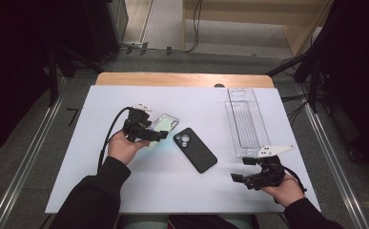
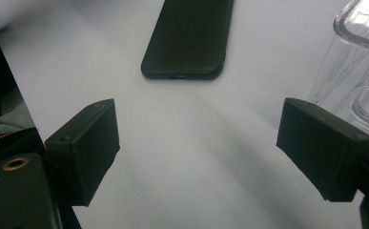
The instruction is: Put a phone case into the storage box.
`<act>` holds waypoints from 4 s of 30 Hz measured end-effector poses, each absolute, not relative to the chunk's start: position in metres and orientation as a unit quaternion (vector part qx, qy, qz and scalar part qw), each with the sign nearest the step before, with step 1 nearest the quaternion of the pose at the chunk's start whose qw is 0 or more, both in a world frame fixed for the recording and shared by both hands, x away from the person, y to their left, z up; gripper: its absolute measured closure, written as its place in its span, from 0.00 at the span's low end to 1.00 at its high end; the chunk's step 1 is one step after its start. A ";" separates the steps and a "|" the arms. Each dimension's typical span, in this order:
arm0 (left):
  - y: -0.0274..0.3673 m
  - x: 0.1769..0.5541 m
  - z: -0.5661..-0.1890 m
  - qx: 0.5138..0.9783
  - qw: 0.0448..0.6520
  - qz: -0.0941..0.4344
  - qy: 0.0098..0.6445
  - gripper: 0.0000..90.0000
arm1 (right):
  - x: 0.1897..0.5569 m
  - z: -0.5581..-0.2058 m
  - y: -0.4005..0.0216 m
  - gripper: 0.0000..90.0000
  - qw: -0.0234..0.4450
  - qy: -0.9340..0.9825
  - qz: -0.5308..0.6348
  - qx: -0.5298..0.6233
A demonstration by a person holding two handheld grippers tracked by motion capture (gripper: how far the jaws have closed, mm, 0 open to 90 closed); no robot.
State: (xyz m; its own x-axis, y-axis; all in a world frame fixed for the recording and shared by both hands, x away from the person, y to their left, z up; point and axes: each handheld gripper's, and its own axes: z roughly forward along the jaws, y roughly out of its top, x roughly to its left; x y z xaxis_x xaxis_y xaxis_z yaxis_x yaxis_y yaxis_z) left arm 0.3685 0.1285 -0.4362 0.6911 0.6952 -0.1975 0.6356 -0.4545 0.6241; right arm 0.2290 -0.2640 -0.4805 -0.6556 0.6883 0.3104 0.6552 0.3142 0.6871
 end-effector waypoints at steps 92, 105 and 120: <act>0.088 0.265 -0.487 0.738 0.510 0.167 0.409 0.19 | 0.285 -0.437 -0.165 0.15 -0.032 0.742 0.464 0.483; 0.082 0.254 -0.485 0.723 0.539 0.212 0.376 0.19 | 0.297 -0.438 -0.157 0.15 -0.052 0.718 0.490 0.492; 0.080 0.250 -0.486 0.707 0.562 0.192 0.384 0.19 | 0.316 -0.446 -0.152 0.37 -0.093 0.684 0.502 0.522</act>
State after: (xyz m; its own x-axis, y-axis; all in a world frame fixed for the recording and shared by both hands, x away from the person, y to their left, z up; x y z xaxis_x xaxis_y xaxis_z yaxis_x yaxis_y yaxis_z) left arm 0.2496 0.0799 -0.4859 0.6310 0.7592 -0.1594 0.3271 -0.0741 0.9421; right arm 0.3156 -0.1525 -0.4457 -0.4380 0.6207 0.6503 0.8067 -0.0478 0.5890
